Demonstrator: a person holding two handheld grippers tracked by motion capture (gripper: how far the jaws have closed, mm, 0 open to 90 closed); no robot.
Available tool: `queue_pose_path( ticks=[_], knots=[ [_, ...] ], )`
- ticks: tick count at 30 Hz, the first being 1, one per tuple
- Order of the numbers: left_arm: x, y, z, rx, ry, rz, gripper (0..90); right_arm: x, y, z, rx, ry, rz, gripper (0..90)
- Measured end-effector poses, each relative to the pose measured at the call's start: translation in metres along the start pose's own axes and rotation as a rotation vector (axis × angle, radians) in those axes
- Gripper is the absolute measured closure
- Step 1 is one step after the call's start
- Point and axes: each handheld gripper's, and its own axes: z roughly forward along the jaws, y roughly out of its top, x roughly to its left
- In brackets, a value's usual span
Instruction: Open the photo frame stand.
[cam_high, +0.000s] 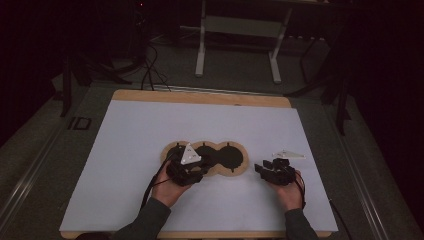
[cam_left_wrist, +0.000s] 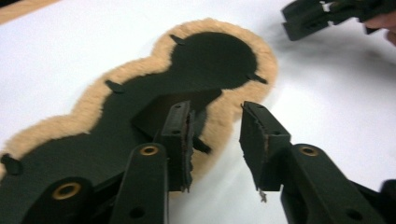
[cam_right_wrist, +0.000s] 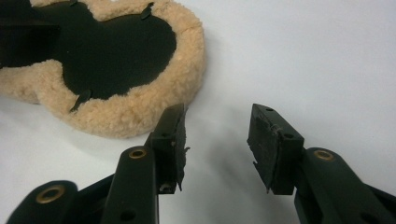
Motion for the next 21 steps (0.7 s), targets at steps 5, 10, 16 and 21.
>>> queue_pose_path(
  ticks=[5, 10, 16, 21],
  knots=[
    [0.002, 0.005, 0.006, 0.017, 0.007, 0.029, 65.4, -0.001, 0.0, 0.0, -0.004, -0.009, 0.014, 53.7],
    [0.003, 0.006, 0.011, 0.022, 0.032, 0.041, 62.8, -0.001, 0.0, 0.0, -0.005, -0.009, 0.014, 53.6],
    [0.003, 0.007, 0.021, 0.054, 0.066, 0.079, 53.9, -0.001, 0.0, 0.0, -0.005, -0.006, 0.015, 53.2],
    [0.001, 0.007, 0.028, 0.085, 0.079, 0.11, 51.2, -0.001, 0.0, 0.0, -0.003, -0.005, 0.013, 53.1]
  ],
)
